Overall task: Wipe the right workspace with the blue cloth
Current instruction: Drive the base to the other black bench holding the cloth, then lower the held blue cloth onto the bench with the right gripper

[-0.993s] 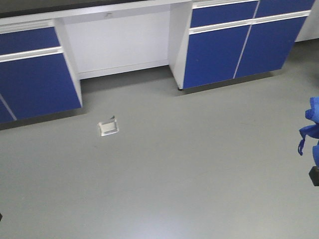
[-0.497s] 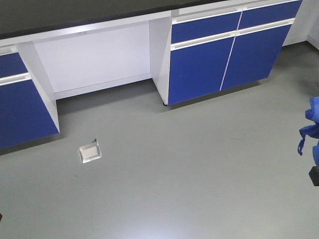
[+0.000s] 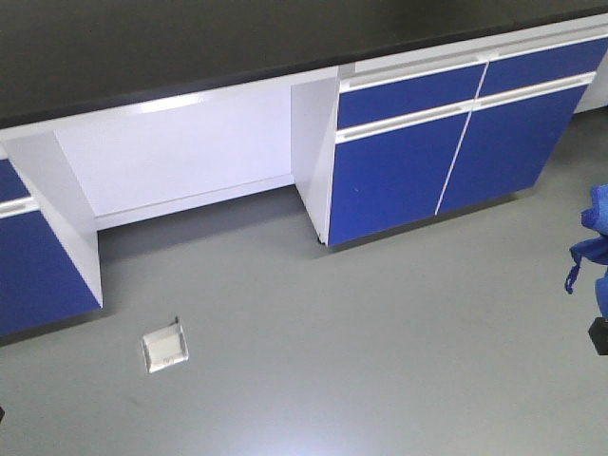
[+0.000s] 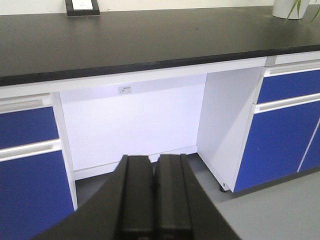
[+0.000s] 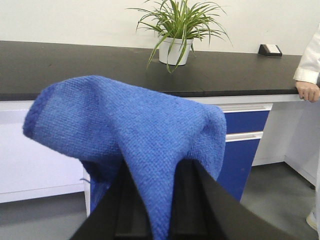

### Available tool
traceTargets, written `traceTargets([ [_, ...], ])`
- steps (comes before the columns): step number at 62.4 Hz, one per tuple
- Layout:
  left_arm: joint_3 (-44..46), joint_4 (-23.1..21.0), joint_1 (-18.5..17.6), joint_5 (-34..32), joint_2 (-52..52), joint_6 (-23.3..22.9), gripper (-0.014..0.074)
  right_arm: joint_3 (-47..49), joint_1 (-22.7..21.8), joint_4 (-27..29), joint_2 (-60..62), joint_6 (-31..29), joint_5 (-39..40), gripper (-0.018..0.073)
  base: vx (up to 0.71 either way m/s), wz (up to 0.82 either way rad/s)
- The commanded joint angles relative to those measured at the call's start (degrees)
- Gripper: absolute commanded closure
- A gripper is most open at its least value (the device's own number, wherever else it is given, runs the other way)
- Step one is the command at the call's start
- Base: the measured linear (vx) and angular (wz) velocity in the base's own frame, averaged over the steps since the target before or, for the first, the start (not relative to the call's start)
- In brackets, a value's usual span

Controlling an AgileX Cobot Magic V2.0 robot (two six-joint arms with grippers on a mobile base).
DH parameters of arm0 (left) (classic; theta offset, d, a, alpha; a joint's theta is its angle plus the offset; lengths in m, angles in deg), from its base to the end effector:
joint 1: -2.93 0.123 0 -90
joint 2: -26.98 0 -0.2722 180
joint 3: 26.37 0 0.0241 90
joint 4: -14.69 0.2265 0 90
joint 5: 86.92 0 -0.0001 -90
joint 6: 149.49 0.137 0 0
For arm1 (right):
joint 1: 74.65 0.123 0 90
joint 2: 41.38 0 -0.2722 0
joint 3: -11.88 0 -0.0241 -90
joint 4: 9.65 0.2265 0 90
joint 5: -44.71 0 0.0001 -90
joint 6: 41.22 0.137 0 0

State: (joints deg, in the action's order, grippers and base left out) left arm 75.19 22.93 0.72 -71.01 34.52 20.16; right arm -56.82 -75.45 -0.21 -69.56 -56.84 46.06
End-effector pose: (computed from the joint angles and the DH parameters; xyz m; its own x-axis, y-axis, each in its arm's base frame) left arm 0.0886 0.0020 0.1707 -0.2030 -0.0344 -0.9786 -0.0085 0.9994 -0.0334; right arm 0.1241 -0.0022 0.2350 -0.0980 -0.1063 -0.9895 0.0073 0.9942 -0.1076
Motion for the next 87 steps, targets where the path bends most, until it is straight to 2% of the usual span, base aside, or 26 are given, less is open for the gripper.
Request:
traceTargets([
  [1,-1.7,0.1,-0.4,-4.5,-0.9,-0.5,0.0602,1.8,-0.2,-0.1,-0.7,-0.3,5.3,0.0559,0.40,0.00],
  [27,-1.7,0.1,-0.4,-4.5,-0.9,-0.5,0.0602,1.8,-0.2,-0.1,-0.7,-0.3,5.3,0.0559,0.39,0.08],
  [87,-1.7,0.1,-0.4,-4.5,-0.9,-0.5,0.0602,1.8,-0.2,-0.1,-0.7,-0.3,5.3,0.0559,0.37,0.30],
])
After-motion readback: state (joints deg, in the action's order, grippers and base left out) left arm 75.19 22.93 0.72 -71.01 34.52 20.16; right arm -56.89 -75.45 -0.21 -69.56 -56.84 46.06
